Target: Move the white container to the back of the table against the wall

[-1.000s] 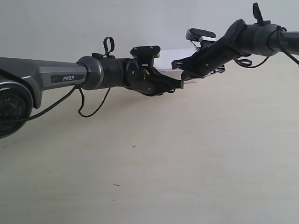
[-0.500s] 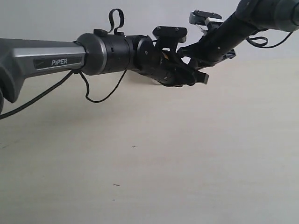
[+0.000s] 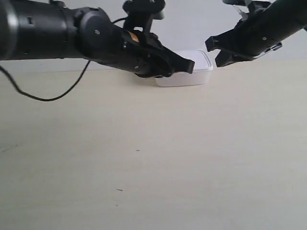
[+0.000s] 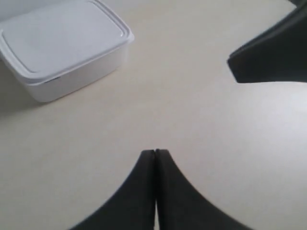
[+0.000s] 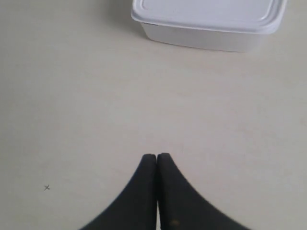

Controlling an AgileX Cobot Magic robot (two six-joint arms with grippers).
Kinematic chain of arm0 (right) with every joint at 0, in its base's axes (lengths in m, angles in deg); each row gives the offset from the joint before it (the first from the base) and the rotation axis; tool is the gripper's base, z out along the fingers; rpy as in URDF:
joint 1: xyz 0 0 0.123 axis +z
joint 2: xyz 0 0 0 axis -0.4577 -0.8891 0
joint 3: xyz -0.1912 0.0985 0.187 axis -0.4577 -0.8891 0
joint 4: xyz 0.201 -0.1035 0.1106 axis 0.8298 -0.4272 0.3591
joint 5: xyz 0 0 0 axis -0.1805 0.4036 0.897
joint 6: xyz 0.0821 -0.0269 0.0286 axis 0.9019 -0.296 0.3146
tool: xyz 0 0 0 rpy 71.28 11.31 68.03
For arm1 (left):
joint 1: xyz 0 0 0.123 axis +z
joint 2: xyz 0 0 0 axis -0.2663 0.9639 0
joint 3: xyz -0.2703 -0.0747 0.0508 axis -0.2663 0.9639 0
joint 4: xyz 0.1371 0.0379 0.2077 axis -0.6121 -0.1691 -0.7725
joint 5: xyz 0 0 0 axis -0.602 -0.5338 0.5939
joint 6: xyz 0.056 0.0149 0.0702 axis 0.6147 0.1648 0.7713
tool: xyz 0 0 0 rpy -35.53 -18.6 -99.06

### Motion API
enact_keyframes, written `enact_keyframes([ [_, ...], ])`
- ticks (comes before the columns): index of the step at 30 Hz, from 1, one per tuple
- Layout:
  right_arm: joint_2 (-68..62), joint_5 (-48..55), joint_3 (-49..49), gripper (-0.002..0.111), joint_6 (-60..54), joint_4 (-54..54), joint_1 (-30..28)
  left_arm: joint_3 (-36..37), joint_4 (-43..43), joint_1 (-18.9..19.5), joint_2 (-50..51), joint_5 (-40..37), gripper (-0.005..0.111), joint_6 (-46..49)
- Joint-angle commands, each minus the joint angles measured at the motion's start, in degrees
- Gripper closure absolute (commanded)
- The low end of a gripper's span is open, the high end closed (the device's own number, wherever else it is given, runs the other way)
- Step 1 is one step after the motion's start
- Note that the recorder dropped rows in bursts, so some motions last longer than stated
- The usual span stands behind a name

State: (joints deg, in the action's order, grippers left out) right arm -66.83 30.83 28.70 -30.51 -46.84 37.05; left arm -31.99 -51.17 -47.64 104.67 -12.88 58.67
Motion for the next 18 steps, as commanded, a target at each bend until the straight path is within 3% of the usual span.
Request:
enact_keyframes([
  [1,11.82,-3.49,-9.64,0.108,-0.59,0.95,-0.29,10.41,0.6,0.21,-12.16,4.54,0.107,0.31],
  [7,29.38,-8.95,-22.88,0.108,-0.86,6.36,-0.29,25.43,0.94,0.21,-30.47,11.16,0.107,0.08],
  [18,56.84,-9.18,-40.37,0.108,-0.87,6.86,-0.29,49.41,1.09,0.21,-58.6,18.18,0.107,-3.53],
])
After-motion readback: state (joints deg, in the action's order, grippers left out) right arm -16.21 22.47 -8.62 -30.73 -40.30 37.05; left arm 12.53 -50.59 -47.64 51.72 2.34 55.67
